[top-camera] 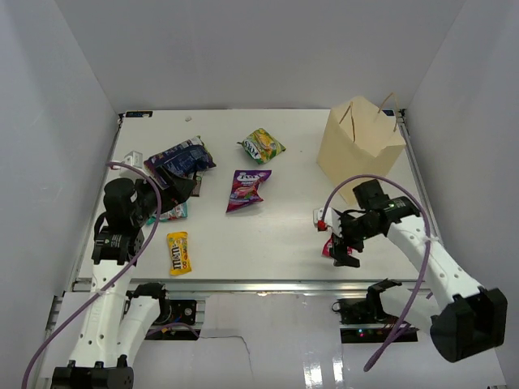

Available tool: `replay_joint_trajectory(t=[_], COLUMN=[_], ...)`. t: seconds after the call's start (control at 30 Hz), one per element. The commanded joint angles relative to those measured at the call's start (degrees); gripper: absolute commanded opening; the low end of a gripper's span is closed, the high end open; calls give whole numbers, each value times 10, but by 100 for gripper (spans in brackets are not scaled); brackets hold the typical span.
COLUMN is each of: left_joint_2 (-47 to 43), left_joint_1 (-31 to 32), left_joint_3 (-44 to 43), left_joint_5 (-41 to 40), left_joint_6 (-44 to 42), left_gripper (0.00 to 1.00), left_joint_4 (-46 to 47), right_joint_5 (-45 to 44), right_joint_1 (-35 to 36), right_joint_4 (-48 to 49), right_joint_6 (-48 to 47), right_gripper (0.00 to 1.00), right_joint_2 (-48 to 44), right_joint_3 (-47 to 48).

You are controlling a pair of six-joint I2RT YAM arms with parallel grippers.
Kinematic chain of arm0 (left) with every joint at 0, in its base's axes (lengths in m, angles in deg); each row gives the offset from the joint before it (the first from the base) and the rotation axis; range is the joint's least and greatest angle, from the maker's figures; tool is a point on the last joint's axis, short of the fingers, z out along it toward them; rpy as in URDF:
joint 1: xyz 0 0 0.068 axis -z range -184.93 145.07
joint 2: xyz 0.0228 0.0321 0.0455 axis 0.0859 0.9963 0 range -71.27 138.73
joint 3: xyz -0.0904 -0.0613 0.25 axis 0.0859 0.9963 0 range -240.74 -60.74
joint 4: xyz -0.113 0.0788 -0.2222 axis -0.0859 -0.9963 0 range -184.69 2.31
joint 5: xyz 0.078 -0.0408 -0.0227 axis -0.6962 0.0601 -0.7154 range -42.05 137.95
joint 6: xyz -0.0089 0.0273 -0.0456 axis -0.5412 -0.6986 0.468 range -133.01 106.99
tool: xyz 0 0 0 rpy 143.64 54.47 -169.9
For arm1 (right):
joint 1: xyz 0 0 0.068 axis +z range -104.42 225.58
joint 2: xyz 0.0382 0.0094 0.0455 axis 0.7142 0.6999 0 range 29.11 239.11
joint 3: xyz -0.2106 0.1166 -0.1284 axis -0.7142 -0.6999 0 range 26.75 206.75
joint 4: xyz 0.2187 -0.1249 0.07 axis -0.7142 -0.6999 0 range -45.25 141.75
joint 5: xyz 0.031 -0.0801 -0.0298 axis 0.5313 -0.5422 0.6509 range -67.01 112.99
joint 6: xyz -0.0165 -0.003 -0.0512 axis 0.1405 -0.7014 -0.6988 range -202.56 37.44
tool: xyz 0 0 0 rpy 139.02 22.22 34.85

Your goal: Place the snacks into the paper bag

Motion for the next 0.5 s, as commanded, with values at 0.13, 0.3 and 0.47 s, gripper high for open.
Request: replay_joint_trajectory(t=[0.13, 0.3, 0.47], left_joint_2=[9, 1, -5], left_joint_1=[-2, -2, -3], left_joint_3=[4, 19, 27], left_joint_5=[-24, -29, -31], left_joint_6=[28, 33, 35], left_gripper=[98, 98, 98], left_joint_4=[-93, -125, -126], right_joint_5=[-142, -201, -241], right_joint_1=[30, 42, 43], right_joint_4=[200, 278, 308], right_joint_6=[205, 290, 230], right_gripper=[86, 82, 86], right_joint_2=[128, 152, 171], right_joint_3=[-18, -44, -81])
